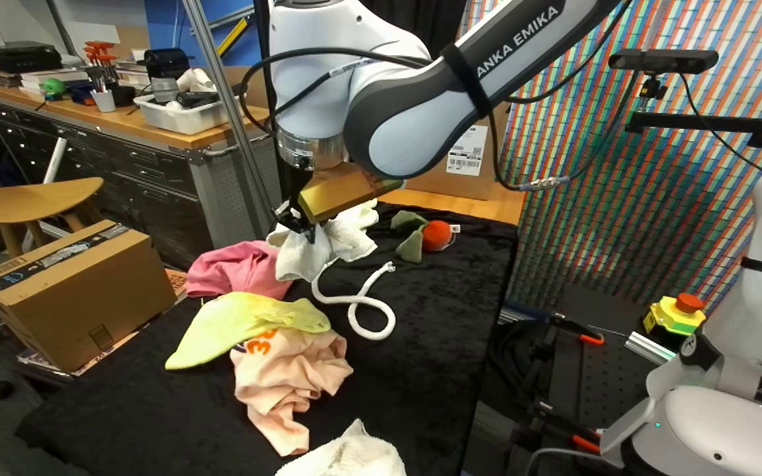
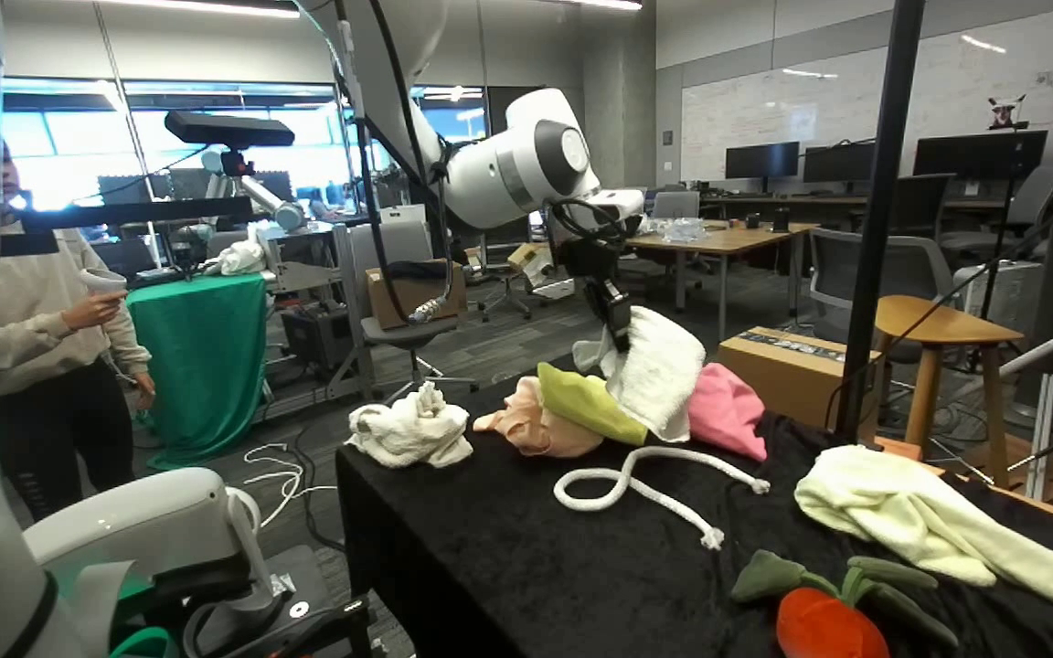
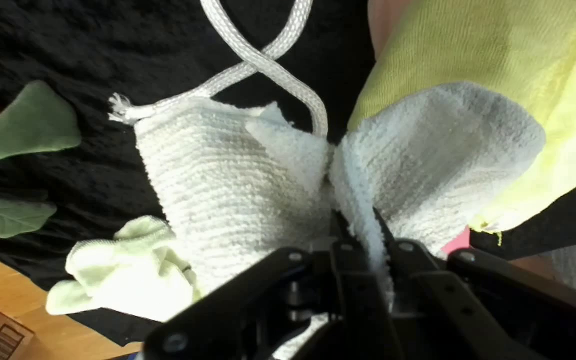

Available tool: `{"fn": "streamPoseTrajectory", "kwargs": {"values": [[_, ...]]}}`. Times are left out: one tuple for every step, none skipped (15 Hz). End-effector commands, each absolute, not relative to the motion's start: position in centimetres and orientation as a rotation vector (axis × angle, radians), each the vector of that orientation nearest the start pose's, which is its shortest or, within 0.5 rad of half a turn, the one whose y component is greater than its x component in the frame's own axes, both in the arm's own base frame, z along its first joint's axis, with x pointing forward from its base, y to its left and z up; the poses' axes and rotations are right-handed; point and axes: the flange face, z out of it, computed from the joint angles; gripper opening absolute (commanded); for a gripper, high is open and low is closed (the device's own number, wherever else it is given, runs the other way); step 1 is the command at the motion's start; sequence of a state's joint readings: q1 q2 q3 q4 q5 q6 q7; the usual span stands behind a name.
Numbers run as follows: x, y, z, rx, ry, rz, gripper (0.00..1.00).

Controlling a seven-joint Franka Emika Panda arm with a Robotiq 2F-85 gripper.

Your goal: Put the towels and the turnip plushie on the peach shirt

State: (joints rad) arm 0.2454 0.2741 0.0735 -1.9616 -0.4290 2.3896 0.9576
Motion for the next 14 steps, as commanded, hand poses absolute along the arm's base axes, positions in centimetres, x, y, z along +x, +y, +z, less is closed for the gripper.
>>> {"fn": "streamPoseTrajectory", "kwargs": {"values": [[61.5,20.6,36.1,-3.223,0.471,-0.496,0.07],[61.7,20.8,36.1,-3.234,0.436,-0.489,0.08],[61.9,21.0,36.1,-3.245,0.403,-0.478,0.09],[61.9,21.1,36.0,-3.258,0.376,-0.460,0.09],[61.8,21.2,36.0,-3.265,0.342,-0.438,0.09],[61.7,21.2,35.7,-3.280,0.327,-0.421,0.09],[61.5,21.1,35.5,-3.296,0.307,-0.401,0.09],[61.3,21.1,35.4,-3.305,0.286,-0.382,0.09],[61.0,21.0,35.2,-3.314,0.252,-0.353,0.14],[60.9,21.1,35.0,-3.323,0.227,-0.337,0.34],[60.8,21.1,34.9,-3.331,0.210,-0.323,0.37],[60.7,21.0,34.8,-3.338,0.192,-0.310,0.45],[60.7,21.0,34.8,-3.341,0.178,-0.302,0.52],[60.7,21.0,34.7,-3.346,0.166,-0.298,0.59]]}}
